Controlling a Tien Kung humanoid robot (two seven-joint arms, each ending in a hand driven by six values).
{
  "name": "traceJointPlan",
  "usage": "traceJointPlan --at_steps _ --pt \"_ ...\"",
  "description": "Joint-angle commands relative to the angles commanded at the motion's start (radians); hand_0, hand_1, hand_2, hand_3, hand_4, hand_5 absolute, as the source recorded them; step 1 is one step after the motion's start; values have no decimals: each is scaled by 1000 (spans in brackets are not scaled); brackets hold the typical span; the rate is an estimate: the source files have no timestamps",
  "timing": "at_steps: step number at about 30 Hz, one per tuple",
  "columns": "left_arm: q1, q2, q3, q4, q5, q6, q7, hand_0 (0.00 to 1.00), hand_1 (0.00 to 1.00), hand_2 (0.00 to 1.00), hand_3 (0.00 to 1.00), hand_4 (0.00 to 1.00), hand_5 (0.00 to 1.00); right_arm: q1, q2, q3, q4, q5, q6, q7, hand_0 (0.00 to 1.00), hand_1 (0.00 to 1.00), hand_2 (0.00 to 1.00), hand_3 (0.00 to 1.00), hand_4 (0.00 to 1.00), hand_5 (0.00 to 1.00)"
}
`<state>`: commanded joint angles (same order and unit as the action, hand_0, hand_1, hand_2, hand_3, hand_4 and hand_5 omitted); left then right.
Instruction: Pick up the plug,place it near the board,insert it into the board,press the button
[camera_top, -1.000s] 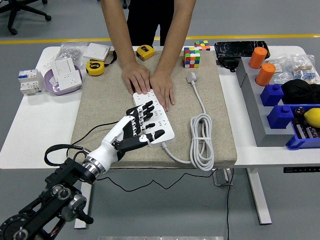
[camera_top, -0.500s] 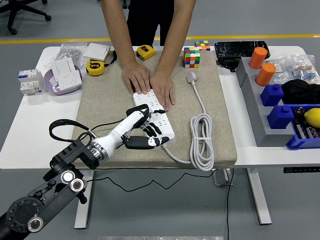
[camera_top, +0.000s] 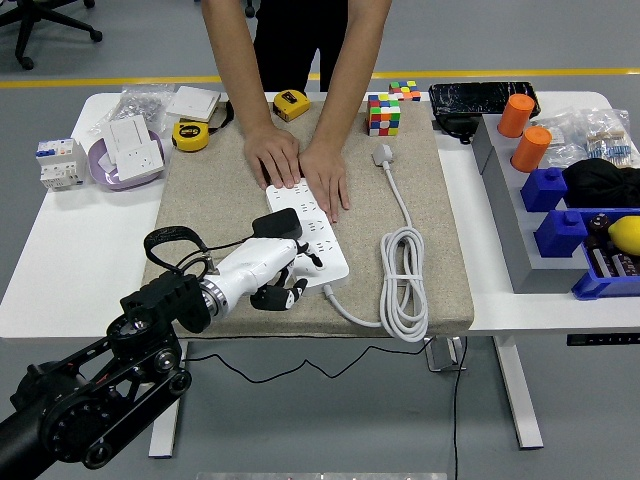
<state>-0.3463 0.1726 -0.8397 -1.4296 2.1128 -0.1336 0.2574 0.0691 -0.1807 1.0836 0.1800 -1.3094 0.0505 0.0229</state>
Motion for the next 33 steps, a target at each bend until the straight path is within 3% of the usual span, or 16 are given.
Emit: traceJointPlan --at_steps 3,4,9,10,16,33 --pt "-12 -9 5 16 33 -10 14 180 21 148 724 493 2 -5 2 1 0 -4 1 -2 926 846 789 818 998 845" --pt "-14 -12 5 20 38 -11 15 176 18 147 784 485 2 -5 2 1 0 -4 1 -1 926 847 789 818 998 845" --pt "-27 -25 8 41 52 -21 25 176 18 147 784 485 2 -1 3 -11 0 6 1 2 926 847 789 818 998 845" --pt "-29 -27 9 44 53 -21 26 174 15 147 845 490 2 0 3 -13 0 8 0 2 926 847 789 818 998 845" --pt "-36 -37 9 62 54 -28 31 175 14 147 868 513 2 -1 1 -7 0 3 0 0 926 847 789 817 998 845" --pt "-40 -45 24 67 32 -68 53 171 13 146 801 515 2 1 1 -5 0 6 0 1 927 848 789 816 998 845"
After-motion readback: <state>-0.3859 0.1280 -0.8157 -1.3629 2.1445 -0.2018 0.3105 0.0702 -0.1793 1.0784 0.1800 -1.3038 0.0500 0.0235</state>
